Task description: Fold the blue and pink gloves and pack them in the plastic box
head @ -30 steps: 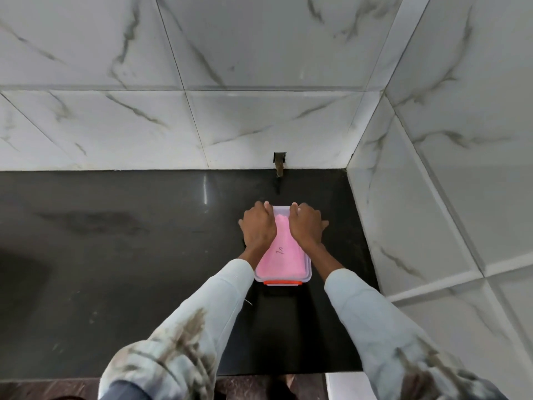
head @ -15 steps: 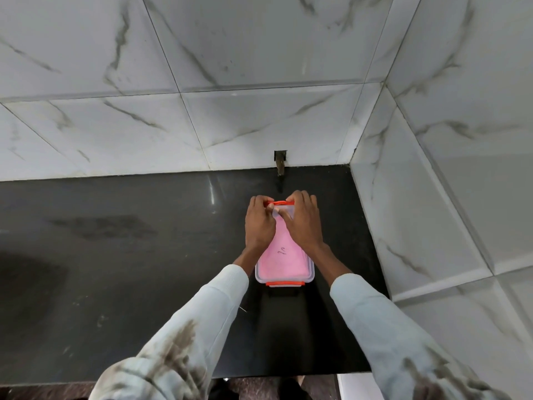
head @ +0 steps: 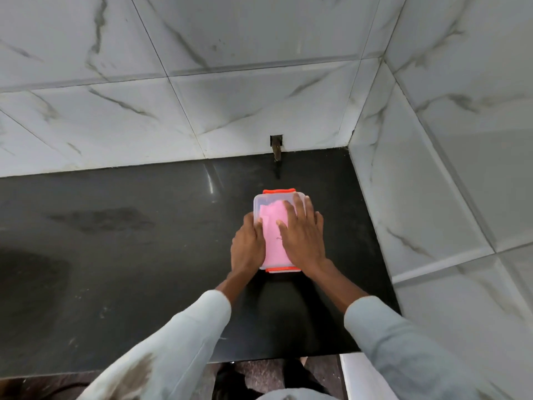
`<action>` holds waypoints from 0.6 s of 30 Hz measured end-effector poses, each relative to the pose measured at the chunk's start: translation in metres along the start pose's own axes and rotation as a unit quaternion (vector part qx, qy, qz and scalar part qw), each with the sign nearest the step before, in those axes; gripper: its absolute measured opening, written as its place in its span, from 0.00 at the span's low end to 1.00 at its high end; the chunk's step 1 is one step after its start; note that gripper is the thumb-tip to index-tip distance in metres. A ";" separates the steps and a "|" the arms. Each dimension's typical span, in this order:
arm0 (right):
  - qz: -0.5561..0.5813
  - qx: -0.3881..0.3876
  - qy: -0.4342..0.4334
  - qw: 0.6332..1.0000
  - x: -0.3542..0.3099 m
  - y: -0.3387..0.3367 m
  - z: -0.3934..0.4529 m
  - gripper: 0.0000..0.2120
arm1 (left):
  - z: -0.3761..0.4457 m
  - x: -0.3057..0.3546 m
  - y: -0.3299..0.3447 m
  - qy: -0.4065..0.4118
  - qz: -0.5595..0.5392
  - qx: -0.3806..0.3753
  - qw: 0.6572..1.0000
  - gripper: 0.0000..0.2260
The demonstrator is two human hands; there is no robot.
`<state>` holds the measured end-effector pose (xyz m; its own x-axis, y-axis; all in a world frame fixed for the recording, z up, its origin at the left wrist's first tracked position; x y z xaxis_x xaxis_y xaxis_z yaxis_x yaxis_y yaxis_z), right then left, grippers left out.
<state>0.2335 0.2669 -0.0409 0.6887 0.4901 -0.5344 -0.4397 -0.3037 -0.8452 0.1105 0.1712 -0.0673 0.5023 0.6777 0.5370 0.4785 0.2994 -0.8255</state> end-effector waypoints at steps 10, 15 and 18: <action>0.014 -0.024 0.028 0.999 0.043 -0.024 -0.007 0.33 | -0.009 0.046 0.024 0.020 0.049 -0.041 0.998 0.25; -0.063 -0.042 0.029 0.997 0.080 -0.054 -0.012 0.32 | -0.021 0.080 0.042 0.066 0.003 -0.122 0.990 0.22; -0.104 -0.057 0.056 0.991 0.096 -0.069 -0.015 0.32 | -0.029 0.098 0.046 0.094 -0.010 -0.172 0.981 0.23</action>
<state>0.3389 0.3229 -0.0342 0.8205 0.4595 -0.3402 -0.2173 -0.2997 -0.9290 0.2031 0.2320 -0.0475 0.5983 0.5289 0.6019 0.6882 0.0455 -0.7241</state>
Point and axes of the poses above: each hand's wrist, its own z-axis towards the middle knuckle, its own y-axis out of the palm, x = y × z, the point moved 5 cm from there along z, towards the middle knuckle, and after that the axes turned 15 degrees about z, right-handed, at the moved point
